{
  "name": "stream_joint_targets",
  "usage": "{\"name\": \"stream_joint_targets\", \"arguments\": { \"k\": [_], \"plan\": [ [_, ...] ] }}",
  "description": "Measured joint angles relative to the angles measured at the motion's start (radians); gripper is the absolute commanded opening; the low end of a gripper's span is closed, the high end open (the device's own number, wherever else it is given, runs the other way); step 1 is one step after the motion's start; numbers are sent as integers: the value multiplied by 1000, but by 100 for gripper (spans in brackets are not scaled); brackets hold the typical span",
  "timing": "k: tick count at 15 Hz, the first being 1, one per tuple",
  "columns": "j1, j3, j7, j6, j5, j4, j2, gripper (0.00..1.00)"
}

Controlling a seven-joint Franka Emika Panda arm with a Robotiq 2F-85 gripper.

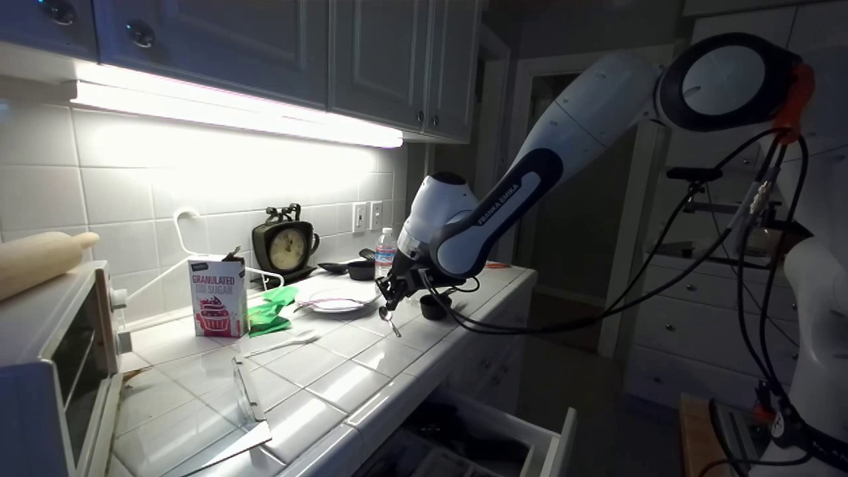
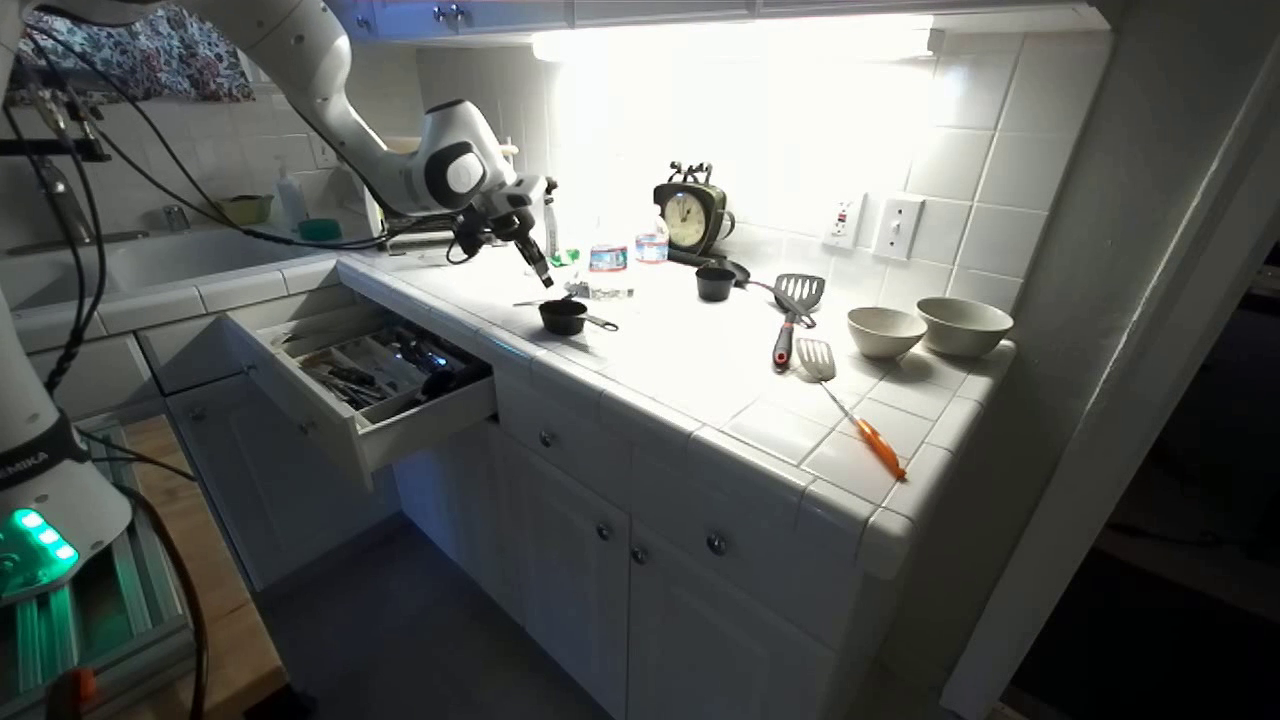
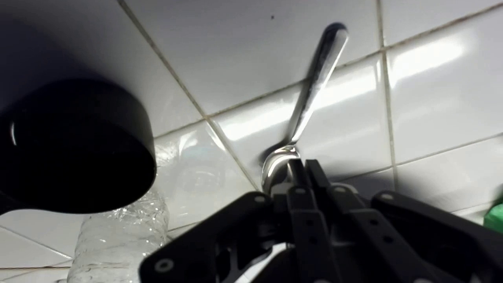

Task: Pick up the spoon and put it on the plate

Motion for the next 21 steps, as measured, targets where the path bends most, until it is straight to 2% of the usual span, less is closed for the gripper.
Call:
{"name": "stream_joint_targets", "arguments": {
  "k": [1, 3, 11, 12, 15, 17, 18, 19, 21],
  "plan": [
    [7, -9, -6, -6, -3, -5, -9, 32],
    [20, -23, -11, -17, -14, -7, -20, 40],
    [44, -35, -14, -26, -44, -7, -4, 96],
    [46, -35, -14, -26, -45, -7, 1, 99],
    [49, -35, -14, -23, -45, -6, 21, 100],
    [49, -36, -12, -16, -44, -5, 32, 95],
    [49, -37, -10, -12, -44, -5, 36, 75],
    [49, -37, -8, -8, -43, -5, 39, 72],
    [49, -40, -7, -4, -43, -4, 43, 57]
  ]
}}
